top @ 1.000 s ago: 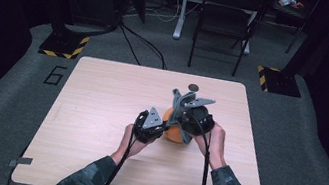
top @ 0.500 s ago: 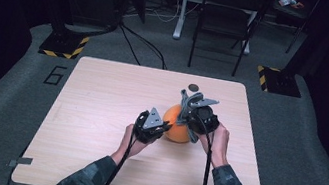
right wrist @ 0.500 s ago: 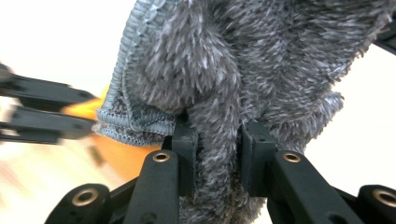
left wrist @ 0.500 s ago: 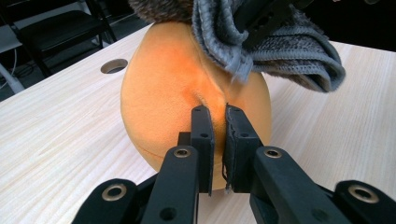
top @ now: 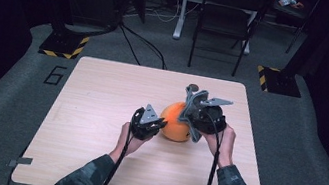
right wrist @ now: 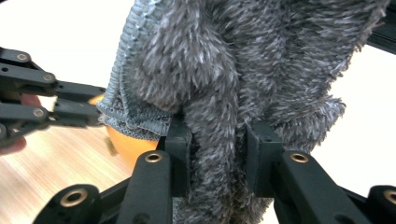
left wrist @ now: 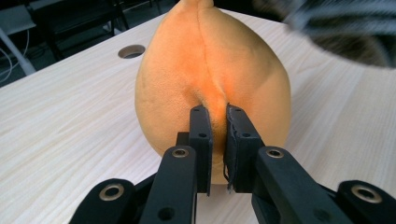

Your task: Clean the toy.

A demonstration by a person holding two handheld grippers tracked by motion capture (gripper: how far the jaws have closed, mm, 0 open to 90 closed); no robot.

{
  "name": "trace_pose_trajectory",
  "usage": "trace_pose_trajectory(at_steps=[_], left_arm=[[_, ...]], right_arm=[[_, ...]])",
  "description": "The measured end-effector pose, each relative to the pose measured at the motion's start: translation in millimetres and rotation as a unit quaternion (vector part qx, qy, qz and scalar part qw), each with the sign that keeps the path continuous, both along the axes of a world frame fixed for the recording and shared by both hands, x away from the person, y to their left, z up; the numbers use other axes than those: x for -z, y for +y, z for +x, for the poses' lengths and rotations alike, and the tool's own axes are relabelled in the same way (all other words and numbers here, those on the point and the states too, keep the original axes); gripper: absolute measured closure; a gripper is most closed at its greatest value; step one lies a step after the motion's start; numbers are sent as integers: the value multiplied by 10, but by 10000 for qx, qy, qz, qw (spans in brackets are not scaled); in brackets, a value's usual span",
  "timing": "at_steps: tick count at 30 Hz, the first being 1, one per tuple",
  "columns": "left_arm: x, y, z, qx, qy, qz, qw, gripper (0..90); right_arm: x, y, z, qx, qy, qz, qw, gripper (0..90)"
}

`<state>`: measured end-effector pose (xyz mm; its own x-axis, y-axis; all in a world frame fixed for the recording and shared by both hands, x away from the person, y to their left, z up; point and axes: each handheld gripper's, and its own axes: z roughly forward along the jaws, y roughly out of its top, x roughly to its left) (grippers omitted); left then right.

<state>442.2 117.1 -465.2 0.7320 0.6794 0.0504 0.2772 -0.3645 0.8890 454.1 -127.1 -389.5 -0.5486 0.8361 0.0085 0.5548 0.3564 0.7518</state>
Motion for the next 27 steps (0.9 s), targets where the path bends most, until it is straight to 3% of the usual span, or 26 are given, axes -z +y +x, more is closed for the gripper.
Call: trace_pose_trajectory(at_steps=[2, 4, 7, 10, 11, 12, 14, 19, 21, 22, 23, 27], left_arm=[[19, 25, 20, -142, 77, -107, 9998, 817], [26, 73, 50, -190, 138, -31, 9997, 814], [50, 133, 88, -327, 265, -92, 9991, 809], [75, 185, 125, -439, 321, -104, 9985, 796], [83, 212, 138, -476, 384, -114, 9981, 796], [98, 230, 151, -530, 415, -187, 9976, 791], [123, 273, 179, -618, 504, -198, 9966, 789], [193, 382, 251, -800, 755, -289, 9935, 778], [221, 413, 278, -861, 834, -299, 9923, 773], [230, 424, 287, -875, 859, -297, 9920, 769], [240, 437, 297, -904, 878, -279, 9916, 765], [269, 477, 327, -991, 914, -250, 9906, 739]], right_arm=[[-1, -127, -14, 157, 32, 83, 9998, 658], [27, -276, -24, 282, 73, 130, 9995, 656], [128, -501, -27, 525, 198, 127, 9983, 644], [340, -810, 27, 911, 494, 226, 9944, 618], [340, -810, 27, 911, 494, 226, 9944, 618], [461, -924, 45, 1184, 618, 239, 9908, 612], [524, -983, 57, 1253, 718, 234, 9893, 612], [785, -1157, 106, 1640, 1094, 329, 9798, 613], [865, -1170, 130, 1649, 1184, 217, 9789, 611], [901, -1159, 136, 1747, 1304, 187, 9758, 605], [930, -1171, 153, 1707, 1266, 143, 9770, 603], [1033, -1144, 187, 1755, 1335, -95, 9753, 566]])
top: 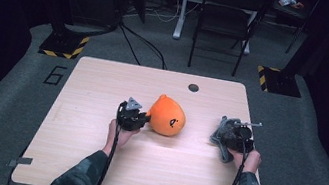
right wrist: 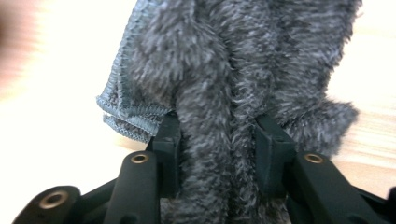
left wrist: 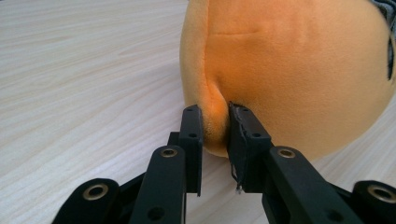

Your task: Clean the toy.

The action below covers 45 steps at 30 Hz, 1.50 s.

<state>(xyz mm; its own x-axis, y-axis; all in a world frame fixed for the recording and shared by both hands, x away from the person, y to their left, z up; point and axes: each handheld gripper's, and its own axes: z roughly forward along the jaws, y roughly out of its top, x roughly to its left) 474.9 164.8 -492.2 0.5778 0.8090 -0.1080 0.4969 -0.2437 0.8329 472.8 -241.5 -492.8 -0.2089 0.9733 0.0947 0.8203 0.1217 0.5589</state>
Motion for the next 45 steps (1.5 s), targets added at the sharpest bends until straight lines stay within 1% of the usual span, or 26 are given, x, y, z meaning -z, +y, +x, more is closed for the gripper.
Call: trace_pose_trajectory(at_steps=[2, 3, 5, 6, 8, 11, 12, 13, 15, 16, 17, 18, 20, 22, 24, 26, 28, 30, 32, 36, 38, 41, 42, 43, 44, 45], left_arm=[[7, 17, 12, -22, 10, 22, 10000, 715], [15, 18, 17, -83, -4, 27, 10000, 700], [28, 49, 37, -128, -2, -25, 9999, 628], [30, 52, 40, -135, 0, -38, 9999, 607], [24, 56, 41, -186, -30, 13, 9998, 553], [15, 54, 42, -244, -67, 65, 9997, 467], [12, 52, 41, -251, -75, 104, 9996, 442], [7, 51, 40, -269, -67, 149, 9995, 381], [-4, 54, 41, -275, -36, 176, 9995, 347], [-15, 59, 38, -293, -19, 212, 9993, 304], [-27, 66, 33, -277, -4, 199, 9994, 247], [-37, 67, 26, -285, 3, 174, 9994, 247], [-66, 81, 7, -265, 6, 184, 9995, 198], [-101, 109, -24, -276, -2, 197, 9994, 166], [-131, 161, -64, -298, -34, 156, 9994, 164], [-147, 220, -97, -304, -15, 190, 9994, 164], [-151, 313, -148, -352, 14, 225, 9991, 163], [-148, 398, -198, -382, 41, 269, 9989, 159], [-126, 518, -276, -390, 86, 394, 9984, 151], [-22, 716, -392, -477, 310, 528, 9970, 143], [31, 826, -425, -540, 478, 620, 9955, 130], [165, 946, -471, -610, 788, 776, 9920, 124], [214, 977, -479, -585, 964, 795, 9904, 123], [273, 1016, -496, -601, 1023, 816, 9896, 107], [283, 1014, -504, -672, 947, 834, 9897, 69], [291, 1011, -513, -746, 929, 802, 9896, 68]], right_arm=[[45, 36, 17, -108, 6, -119, 9999, 520], [50, 68, 19, -169, -2, -249, 9995, 511], [58, 125, 23, -271, -32, -472, 9985, 454], [82, 147, 26, -390, -199, -654, 9969, 413], [89, 161, 18, -430, -281, -759, 9958, 371], [102, 137, 22, -392, -304, -658, 9966, 356], [105, 129, 27, -402, -320, -666, 9965, 349], [94, 131, 26, -433, -308, -711, 9960, 313], [88, 127, 23, -432, -312, -723, 9960, 307], [78, 127, 16, -363, -284, -691, 9965, 307], [35, 118, -6, -291, -375, -769, 9959, 304], [35, 118, -6, -291, -375, -769, 9959, 304], [-43, 69, -43, -302, -648, -646, 9953, 301], [-144, 30, -97, -218, -783, -366, 9960, 298], [-212, 5, -161, -187, -964, -337, 9946, 297], [-252, -17, -230, -172, -867, -314, 9956, 285], [-278, -48, -312, -235, -899, -242, 9954, 279], [-301, -79, -403, -181, -893, -192, 9957, 280], [-304, -109, -474, -190, -908, -172, 9955, 280], [-223, -171, -623, -165, -784, -195, 9966, 279], [-107, -220, -704, -171, -619, -323, 9974, 280], [-27, -280, -746, -209, -554, -334, 9977, 283], [11, -306, -768, -175, -558, -281, 9979, 286], [45, -338, -783, -207, -558, -217, 9980, 286], [90, -369, -801, -211, -555, -204, 9980, 297], [104, -374, -809, -226, -550, -198, 9980, 297]])
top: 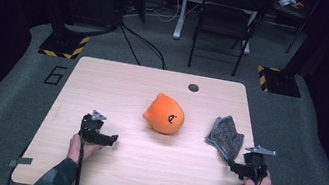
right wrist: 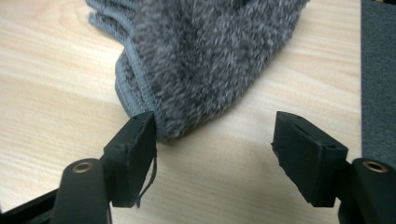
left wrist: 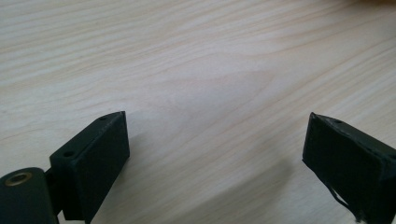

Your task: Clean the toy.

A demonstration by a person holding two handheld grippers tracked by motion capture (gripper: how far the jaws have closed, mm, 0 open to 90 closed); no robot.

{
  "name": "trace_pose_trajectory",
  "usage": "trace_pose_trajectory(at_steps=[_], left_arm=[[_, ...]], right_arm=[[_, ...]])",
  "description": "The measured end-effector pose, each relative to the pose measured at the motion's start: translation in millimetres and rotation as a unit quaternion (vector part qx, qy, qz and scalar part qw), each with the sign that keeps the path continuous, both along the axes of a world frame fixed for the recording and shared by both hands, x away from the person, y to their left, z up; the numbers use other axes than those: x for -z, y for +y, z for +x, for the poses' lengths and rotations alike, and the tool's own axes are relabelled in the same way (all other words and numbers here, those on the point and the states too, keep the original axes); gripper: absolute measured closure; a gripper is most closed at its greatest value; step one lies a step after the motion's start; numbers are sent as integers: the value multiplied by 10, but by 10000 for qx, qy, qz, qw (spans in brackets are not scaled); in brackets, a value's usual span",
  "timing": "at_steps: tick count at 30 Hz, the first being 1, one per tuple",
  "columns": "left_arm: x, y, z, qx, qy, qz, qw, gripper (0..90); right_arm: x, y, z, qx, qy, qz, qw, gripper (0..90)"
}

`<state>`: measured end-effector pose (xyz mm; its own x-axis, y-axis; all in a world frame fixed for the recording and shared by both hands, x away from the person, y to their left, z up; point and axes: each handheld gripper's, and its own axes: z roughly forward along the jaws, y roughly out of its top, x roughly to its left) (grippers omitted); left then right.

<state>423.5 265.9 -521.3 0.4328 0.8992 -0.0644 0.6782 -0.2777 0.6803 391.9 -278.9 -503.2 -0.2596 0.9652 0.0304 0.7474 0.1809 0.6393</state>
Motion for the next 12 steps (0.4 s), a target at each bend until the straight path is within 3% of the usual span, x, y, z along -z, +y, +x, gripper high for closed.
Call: trace_pose_trajectory(at_steps=[3, 6, 8, 10, 12], left_arm=[[8, 10, -14, 42, -49, 55, 10000, 68], [22, 6, 0, 57, -70, 158, 9998, 43], [58, -13, -2, 108, -219, 351, 9991, 13], [97, -13, -8, 172, -422, 238, 9987, 0], [95, -13, -6, 184, -411, 232, 9987, 0]], right_arm=[[71, 1, -11, -78, 35, -72, 9999, 289], [99, 12, -7, -250, -81, -131, 9996, 283], [113, 31, -4, -266, -69, -49, 9996, 229], [157, 43, -4, -355, -215, -30, 9991, 136], [195, 48, -30, -442, -406, -14, 9982, 134]])
